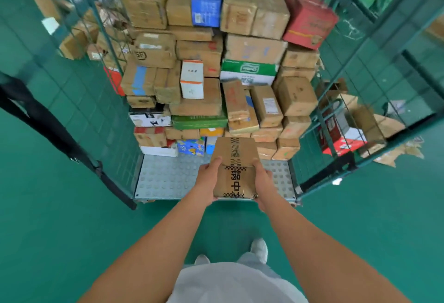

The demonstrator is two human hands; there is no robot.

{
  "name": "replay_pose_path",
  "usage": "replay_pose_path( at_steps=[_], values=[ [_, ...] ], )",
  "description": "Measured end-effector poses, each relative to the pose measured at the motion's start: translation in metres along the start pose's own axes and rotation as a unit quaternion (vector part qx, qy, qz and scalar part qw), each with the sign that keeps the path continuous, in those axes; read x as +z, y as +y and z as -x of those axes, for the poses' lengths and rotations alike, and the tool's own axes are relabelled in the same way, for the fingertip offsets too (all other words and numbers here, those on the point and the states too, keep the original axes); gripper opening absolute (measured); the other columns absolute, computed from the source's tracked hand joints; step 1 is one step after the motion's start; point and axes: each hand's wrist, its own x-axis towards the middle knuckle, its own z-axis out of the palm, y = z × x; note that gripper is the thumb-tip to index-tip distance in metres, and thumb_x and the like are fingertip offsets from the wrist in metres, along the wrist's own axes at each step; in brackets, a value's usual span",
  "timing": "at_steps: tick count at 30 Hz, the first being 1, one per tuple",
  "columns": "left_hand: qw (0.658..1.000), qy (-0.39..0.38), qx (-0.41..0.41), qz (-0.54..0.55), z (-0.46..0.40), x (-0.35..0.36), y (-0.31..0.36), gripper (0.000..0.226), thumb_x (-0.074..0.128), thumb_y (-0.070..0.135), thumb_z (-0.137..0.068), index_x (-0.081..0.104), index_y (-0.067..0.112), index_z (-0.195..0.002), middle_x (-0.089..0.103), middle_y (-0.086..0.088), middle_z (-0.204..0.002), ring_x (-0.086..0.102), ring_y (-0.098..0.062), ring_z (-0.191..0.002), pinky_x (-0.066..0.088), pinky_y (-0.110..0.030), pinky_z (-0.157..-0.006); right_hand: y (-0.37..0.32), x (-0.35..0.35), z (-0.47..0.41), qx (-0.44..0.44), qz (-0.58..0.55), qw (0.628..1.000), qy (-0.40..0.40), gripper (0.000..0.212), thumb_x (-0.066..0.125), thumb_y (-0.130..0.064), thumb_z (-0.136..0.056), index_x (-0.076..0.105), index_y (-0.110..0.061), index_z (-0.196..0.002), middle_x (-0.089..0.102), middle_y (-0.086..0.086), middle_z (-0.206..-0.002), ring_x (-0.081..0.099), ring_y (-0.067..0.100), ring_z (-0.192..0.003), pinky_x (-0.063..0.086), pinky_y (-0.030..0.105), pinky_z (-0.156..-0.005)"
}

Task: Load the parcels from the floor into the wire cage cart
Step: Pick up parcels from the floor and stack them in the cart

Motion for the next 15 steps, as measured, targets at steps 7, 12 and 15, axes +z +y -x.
replay_pose_path(
  at_steps=[7, 12, 15],
  values=[
    [0.999, 0.008, 0.035, 0.01, -0.04, -0.014, 0.068, 0.041, 0.06, 0.054, -0.098, 0.05, 0.026, -0.127, 0.064, 0.002, -0.103, 0.061, -0.019, -0.088, 0.047, -0.034, -0.071, -0.067, 0.057, -0.024, -0.072, 0.104, 0.992, 0.0, 0.09, 0.057, -0.075, -0.085, 0.034, -0.022, -0.154, 0.049, 0.007, -0.149, 0.049, 0.033, -0.132, 0.042, 0.051, -0.11],
    [0.998, 0.013, 0.049, -0.023, -0.082, -0.003, 0.111, 0.044, 0.057, 0.059, -0.098, 0.057, 0.028, -0.129, 0.068, 0.006, -0.109, 0.062, -0.013, -0.092, 0.046, -0.034, -0.076, -0.105, 0.073, -0.082, -0.129, 0.248, 0.959, 0.045, 0.11, 0.037, -0.101, -0.068, 0.053, -0.024, -0.145, 0.058, 0.01, -0.137, 0.057, 0.034, -0.12, 0.049, 0.051, -0.102],
    [0.996, 0.028, 0.059, -0.062, -0.116, 0.009, 0.139, 0.054, 0.056, 0.065, -0.095, 0.058, 0.027, -0.133, 0.067, 0.001, -0.125, 0.062, -0.016, -0.099, 0.048, -0.034, -0.08, -0.138, 0.078, -0.114, -0.144, 0.361, 0.92, 0.054, 0.107, 0.024, -0.098, -0.076, 0.049, -0.024, -0.149, 0.046, 0.018, -0.144, 0.049, 0.041, -0.13, 0.042, 0.053, -0.109]
  ],
)
